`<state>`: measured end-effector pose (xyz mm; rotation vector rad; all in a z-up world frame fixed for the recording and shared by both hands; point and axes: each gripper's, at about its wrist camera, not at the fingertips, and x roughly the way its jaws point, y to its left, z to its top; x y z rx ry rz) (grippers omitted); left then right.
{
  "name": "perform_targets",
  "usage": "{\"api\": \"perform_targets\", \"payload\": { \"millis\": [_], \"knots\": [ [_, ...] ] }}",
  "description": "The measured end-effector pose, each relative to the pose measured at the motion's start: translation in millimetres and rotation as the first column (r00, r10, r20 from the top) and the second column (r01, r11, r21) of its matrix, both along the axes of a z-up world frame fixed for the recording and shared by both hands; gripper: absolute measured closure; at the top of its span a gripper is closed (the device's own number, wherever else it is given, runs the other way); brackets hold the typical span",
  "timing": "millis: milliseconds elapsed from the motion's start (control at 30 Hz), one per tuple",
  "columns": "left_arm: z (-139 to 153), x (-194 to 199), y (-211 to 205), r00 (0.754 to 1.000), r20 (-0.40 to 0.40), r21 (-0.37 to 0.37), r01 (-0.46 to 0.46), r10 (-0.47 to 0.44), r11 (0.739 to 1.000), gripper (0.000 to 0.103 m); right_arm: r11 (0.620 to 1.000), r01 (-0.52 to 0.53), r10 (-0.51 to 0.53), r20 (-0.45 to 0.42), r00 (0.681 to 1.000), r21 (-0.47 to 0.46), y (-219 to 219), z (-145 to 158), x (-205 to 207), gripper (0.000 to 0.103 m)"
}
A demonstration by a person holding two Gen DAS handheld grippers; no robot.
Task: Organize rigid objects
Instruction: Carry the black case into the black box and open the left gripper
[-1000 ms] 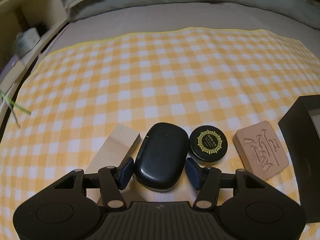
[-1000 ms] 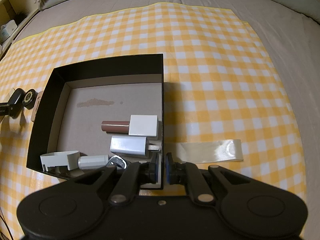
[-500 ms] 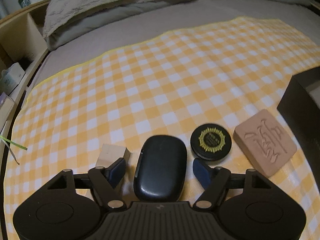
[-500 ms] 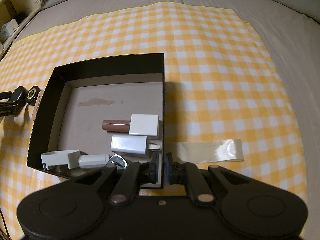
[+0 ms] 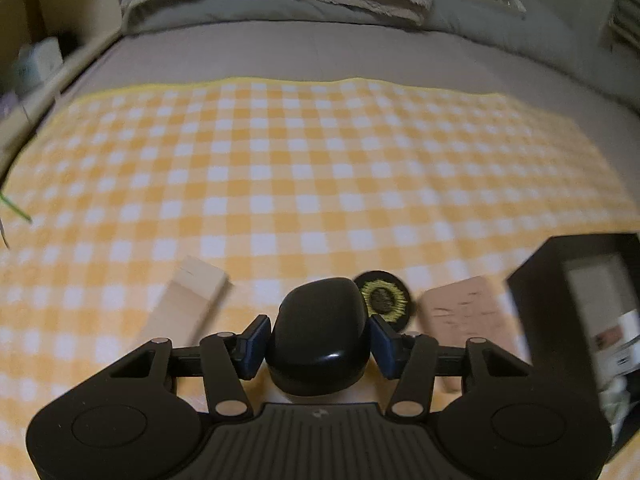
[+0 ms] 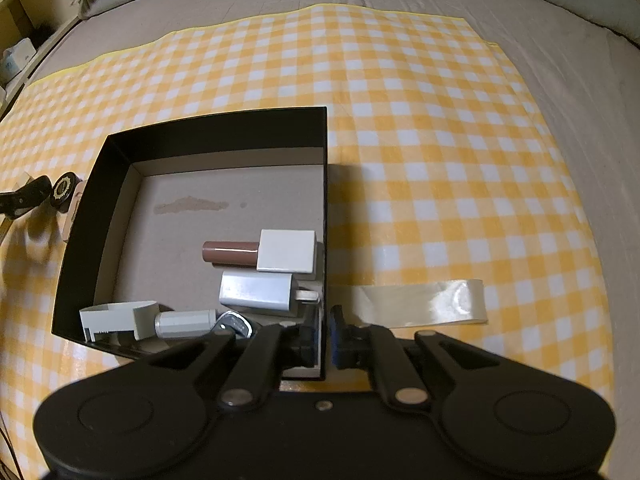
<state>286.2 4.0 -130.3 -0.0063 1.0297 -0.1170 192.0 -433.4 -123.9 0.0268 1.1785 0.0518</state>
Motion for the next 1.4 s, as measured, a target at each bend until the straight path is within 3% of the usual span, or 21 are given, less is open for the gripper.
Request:
{"api": "perform_targets", "payload": {
  "millis": [167,500,833,1200,1400],
  "knots": [
    [5,-10,-16,1.0,-0.023,-0.036,-0.003,0.002,0.999,0.049,1.0,-0.002,0.002,0.002,1.0,0.0,0,0,0,0.098],
    [26,-9,-42,0.998,0.063,-0.08,-0.011,0.016,0.997,0.049,1.0,-0.006,0.006,0.007,1.0,0.0,3,2,-1,0.098],
    [45,-21,-104,0.989,0.117,-0.167,0.11,-0.091,0.98,0.049,1.0,-0.004,0.004,0.008,1.0,-0.001,4,5,-1,0.099],
    [39,-38,-199,0.971,0.098,-0.24,0.235,-0.218,0.942,0.049,1.0,0.004,-0.004,0.019,1.0,0.003,4,20,-1,0.1],
    [14,-30,-236,0.974,0.059,-0.274,0.227,-0.22,0.935,0.049,1.0,0.009,-0.01,0.02,1.0,0.011,4,25,-4,0.1]
  ]
}}
